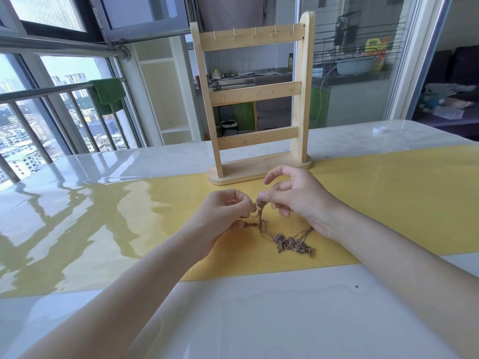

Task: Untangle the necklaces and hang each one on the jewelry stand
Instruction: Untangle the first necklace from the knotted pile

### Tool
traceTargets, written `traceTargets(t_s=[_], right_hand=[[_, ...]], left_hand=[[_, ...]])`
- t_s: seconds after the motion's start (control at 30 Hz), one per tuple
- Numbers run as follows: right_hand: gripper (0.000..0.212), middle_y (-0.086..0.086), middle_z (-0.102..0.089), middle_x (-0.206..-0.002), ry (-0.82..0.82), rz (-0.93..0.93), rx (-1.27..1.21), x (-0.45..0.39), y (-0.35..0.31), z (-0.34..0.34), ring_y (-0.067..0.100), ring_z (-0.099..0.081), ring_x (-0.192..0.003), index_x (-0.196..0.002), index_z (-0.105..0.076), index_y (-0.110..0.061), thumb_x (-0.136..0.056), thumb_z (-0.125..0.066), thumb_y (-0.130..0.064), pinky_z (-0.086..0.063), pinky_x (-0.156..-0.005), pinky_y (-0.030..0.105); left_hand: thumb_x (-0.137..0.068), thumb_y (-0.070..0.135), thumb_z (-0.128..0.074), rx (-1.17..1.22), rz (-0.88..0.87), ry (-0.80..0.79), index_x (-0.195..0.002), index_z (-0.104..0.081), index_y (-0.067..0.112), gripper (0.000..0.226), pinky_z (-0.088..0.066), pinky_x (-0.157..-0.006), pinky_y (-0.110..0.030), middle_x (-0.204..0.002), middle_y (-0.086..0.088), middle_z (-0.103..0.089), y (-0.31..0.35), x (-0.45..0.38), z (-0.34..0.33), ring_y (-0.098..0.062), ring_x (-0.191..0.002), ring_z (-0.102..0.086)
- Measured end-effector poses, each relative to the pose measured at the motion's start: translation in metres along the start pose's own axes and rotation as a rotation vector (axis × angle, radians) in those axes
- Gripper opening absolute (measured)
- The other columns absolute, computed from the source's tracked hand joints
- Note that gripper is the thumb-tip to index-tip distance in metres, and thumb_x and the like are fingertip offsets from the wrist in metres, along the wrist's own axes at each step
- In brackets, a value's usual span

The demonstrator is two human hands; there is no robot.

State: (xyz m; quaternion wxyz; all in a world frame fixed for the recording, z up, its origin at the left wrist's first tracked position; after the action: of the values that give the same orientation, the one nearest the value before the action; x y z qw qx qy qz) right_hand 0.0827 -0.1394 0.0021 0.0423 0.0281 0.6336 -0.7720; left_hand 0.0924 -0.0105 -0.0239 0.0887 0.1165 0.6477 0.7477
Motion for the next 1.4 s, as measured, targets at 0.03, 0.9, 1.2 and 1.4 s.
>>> traceTargets(t_s=[0.03, 0.9, 1.2, 1.4], right_hand=[[0.021, 0.000, -0.064, -0.063, 0.010, 0.001, -0.003, -0.001, 0.000, 0.001, 0.009, -0.038, -0.040, -0.094, -0.055, -0.013, -0.082, -0.071, -0.007, -0.038, -0.048, 0.018], [0.009, 0.008, -0.064, -0.070, -0.082, -0.093, -0.283, -0.004, 0.009, -0.006, 0.010, -0.052, -0.056, -0.079, -0.063, -0.003, -0.085, -0.061, 0.003, -0.040, -0.048, 0.018], [0.004, 0.001, -0.061, -0.060, -0.046, -0.010, 0.013, -0.003, 0.007, -0.004, 0.010, -0.048, -0.052, -0.082, -0.063, -0.005, -0.085, -0.066, -0.003, -0.040, -0.048, 0.018], [0.010, 0.000, -0.064, -0.061, -0.066, 0.049, 0.095, -0.001, 0.002, -0.008, 0.010, -0.056, -0.058, -0.080, -0.062, -0.007, -0.082, -0.069, 0.000, -0.045, -0.053, 0.019]], left_hand=[[-0.088, 0.009, -0.062, -0.005, -0.004, 0.004, -0.069, -0.059, 0.014, 0.020, -0.045, -0.058, -0.015, -0.061, 0.007, -0.055, 0.000, 0.000, 0.000, -0.007, -0.063, -0.050], [-0.093, 0.005, -0.050, 0.002, -0.134, 0.008, -0.075, -0.051, 0.014, 0.020, -0.033, -0.049, -0.017, -0.054, 0.008, -0.050, 0.019, 0.004, -0.003, -0.009, -0.049, -0.034], [-0.092, 0.011, -0.054, -0.063, -0.147, 0.095, -0.075, -0.056, 0.014, 0.018, -0.043, -0.056, -0.015, -0.049, 0.012, -0.050, 0.017, 0.002, 0.006, -0.006, -0.054, -0.046], [-0.093, 0.005, -0.054, 0.357, -0.009, -0.013, -0.079, -0.056, 0.008, 0.014, -0.057, -0.072, -0.025, -0.063, 0.001, -0.049, 0.006, -0.002, 0.000, -0.014, -0.060, -0.059]])
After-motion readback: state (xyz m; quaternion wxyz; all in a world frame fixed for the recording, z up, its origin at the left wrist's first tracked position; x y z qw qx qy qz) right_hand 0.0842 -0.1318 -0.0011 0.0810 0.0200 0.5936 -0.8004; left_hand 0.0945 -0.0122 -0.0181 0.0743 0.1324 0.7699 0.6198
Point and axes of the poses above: each hand's wrist, its own x-axis away from the middle knuckle, its own z-axis out of the back of the hand, y = z × x, the point moved 10 cm from there along -x, towards the middle knuckle
